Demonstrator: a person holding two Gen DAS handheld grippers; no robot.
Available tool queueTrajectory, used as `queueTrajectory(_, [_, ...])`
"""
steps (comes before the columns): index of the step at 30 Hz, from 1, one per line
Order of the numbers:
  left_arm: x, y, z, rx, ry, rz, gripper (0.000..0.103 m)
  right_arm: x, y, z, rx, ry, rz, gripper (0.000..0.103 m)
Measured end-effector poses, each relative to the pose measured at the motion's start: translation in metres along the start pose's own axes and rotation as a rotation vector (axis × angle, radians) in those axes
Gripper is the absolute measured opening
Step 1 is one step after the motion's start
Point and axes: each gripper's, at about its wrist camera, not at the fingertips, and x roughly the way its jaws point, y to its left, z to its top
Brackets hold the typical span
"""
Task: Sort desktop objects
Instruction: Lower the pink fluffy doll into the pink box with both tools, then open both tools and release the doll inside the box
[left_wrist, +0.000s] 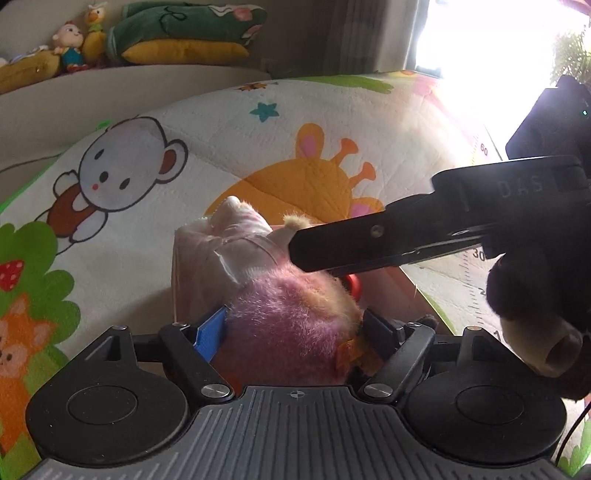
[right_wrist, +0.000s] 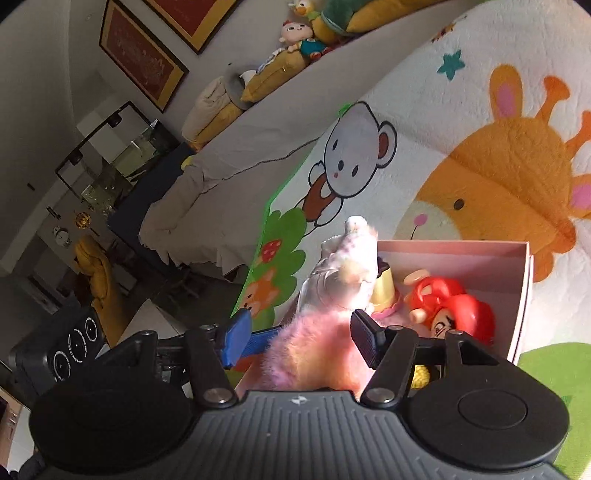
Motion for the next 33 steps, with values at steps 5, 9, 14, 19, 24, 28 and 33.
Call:
queueTrajectory(5, [0.0,0.001,-0.006,-0.002,-0.012,-0.005,0.084,0.019,-0.013,-0.002,0.066,0.04,-0.014,0.074])
queueTrajectory(9, [0.002,0.004,-0.006,-0.016,-0.023,-0.018,0.085,0.025,-0.016,0.0,0.107,0.071,-0.001,0.079])
queueTrajectory(14, [-0.01,0.005,-0.004,-0.01,-0.061,-0.035,0.076,0.021,-0.004,-0.002,0.117,0.11,0.002,0.079])
queueTrajectory(19, [-0.023,0.009,0.003,0.005,-0.097,-0.043,0.072,0.007,0.011,-0.005,0.154,0.097,0.092,0.079])
queueTrajectory(24, [-0.02,0.011,0.0,0.005,-0.068,-0.01,0.076,-0.005,0.022,-0.006,0.046,0.025,0.007,0.078])
queueTrajectory(28, [-0.018,0.009,-0.005,0.008,-0.055,-0.02,0.083,-0.012,0.026,-0.006,-0.079,-0.018,-0.118,0.078])
queueTrajectory(33, [-0.006,0.011,-0.006,-0.015,-0.028,-0.022,0.086,-0.012,0.02,-0.009,-0.138,-0.018,-0.178,0.078])
